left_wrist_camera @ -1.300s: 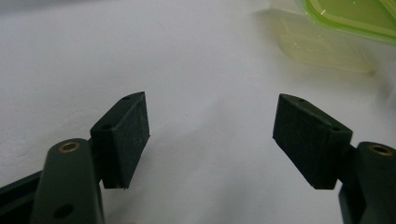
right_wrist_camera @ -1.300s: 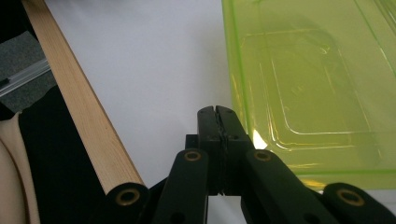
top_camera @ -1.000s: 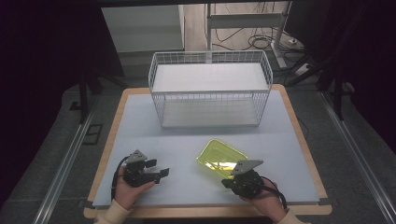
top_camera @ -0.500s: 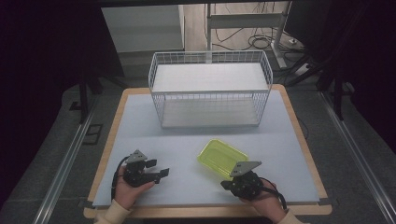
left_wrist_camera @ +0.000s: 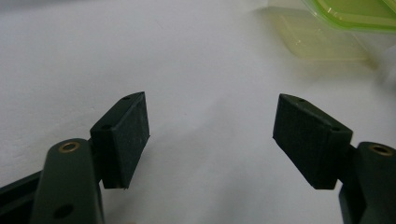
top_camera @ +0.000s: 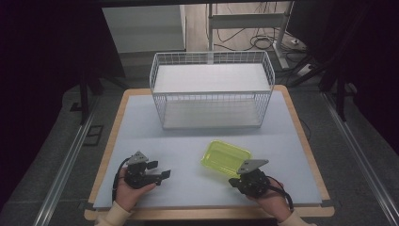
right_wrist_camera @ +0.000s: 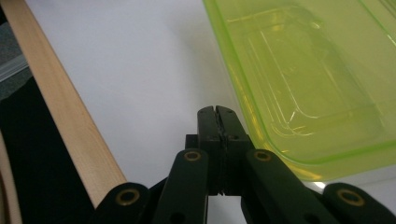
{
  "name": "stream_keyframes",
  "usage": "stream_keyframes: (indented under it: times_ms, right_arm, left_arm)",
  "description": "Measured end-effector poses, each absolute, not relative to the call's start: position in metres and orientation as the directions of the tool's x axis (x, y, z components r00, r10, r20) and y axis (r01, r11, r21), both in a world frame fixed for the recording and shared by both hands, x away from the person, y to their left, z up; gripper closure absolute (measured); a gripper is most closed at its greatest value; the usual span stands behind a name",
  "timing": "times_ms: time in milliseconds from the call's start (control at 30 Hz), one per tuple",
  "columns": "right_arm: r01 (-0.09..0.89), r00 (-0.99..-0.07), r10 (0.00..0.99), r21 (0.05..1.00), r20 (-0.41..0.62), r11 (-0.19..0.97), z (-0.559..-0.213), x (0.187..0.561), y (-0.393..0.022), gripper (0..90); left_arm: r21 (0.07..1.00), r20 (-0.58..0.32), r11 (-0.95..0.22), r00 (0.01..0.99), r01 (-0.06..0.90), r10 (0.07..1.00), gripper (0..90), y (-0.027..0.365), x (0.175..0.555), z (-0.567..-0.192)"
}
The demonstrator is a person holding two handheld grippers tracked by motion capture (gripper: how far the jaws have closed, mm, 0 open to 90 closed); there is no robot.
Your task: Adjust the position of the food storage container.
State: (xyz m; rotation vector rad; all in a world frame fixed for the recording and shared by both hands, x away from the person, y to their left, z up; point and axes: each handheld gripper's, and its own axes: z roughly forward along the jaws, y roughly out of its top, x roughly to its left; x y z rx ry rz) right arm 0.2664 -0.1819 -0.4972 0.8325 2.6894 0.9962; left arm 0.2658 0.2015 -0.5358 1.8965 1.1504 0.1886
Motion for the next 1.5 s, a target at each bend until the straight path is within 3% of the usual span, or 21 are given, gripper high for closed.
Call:
stream_keyframes:
  times_ms: [700, 1067, 1300, 1500]
  right_arm:
    - [0.515, -0.753, 0.657, 0.640, 0.020, 0.570, -0.498, 0.288, -0.214, 89.6]
    - [0.513, -0.767, 0.640, 0.645, 0.048, 0.567, -0.495, 0.283, -0.212, 89.4]
    - [0.461, -0.806, 0.586, 0.707, 0.082, 0.536, -0.478, 0.272, -0.204, 88.6]
    - [0.470, -0.751, 0.653, 0.770, 0.093, 0.431, -0.461, 0.279, -0.228, 88.3]
  left_arm:
    - [0.744, -0.292, -0.185, 0.562, 0.642, 0.774, 26.7, 0.202, 0.267, -0.536]
    - [0.746, -0.292, -0.181, 0.559, 0.641, 0.776, 26.6, 0.202, 0.267, -0.536]
    - [0.748, -0.298, -0.172, 0.556, 0.641, 0.776, 26.5, 0.202, 0.266, -0.535]
    - [0.776, -0.257, -0.176, 0.558, 0.606, 0.789, 25.7, 0.204, 0.265, -0.523]
